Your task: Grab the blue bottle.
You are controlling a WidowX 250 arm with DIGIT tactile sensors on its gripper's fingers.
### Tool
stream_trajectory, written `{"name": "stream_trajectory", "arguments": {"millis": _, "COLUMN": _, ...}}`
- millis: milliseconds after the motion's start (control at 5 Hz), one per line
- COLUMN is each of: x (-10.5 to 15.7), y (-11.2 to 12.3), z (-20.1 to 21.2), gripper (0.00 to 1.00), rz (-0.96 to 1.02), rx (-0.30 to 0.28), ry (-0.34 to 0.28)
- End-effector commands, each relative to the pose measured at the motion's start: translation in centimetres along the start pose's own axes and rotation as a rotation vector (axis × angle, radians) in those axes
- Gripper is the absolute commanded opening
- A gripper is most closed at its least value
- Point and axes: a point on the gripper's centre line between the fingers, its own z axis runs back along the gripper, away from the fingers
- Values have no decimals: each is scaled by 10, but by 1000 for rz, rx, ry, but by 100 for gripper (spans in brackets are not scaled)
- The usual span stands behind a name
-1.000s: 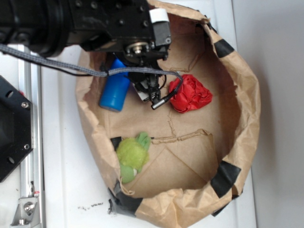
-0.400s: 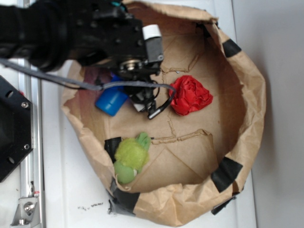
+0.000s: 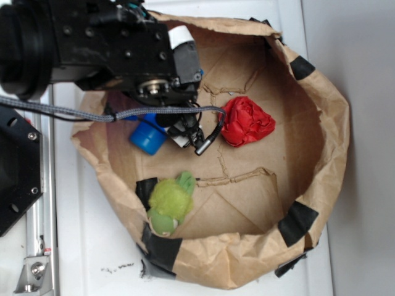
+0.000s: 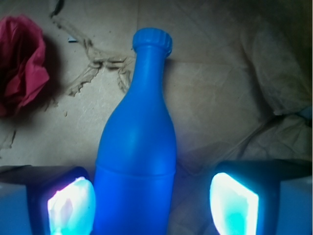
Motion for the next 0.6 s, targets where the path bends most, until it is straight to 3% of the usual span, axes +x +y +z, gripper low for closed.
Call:
{"name": "stream_trajectory", "arguments": {"millis": 0, "x": 9, "y": 0, "z": -4, "gripper": 100, "rz": 62, "rx": 22, "ry": -11}}
{"name": "stream_trajectory", "arguments": {"millis": 400, "x": 11, "y": -4, "z": -16, "gripper": 100, "rz": 47, "rx": 21, "ry": -13}}
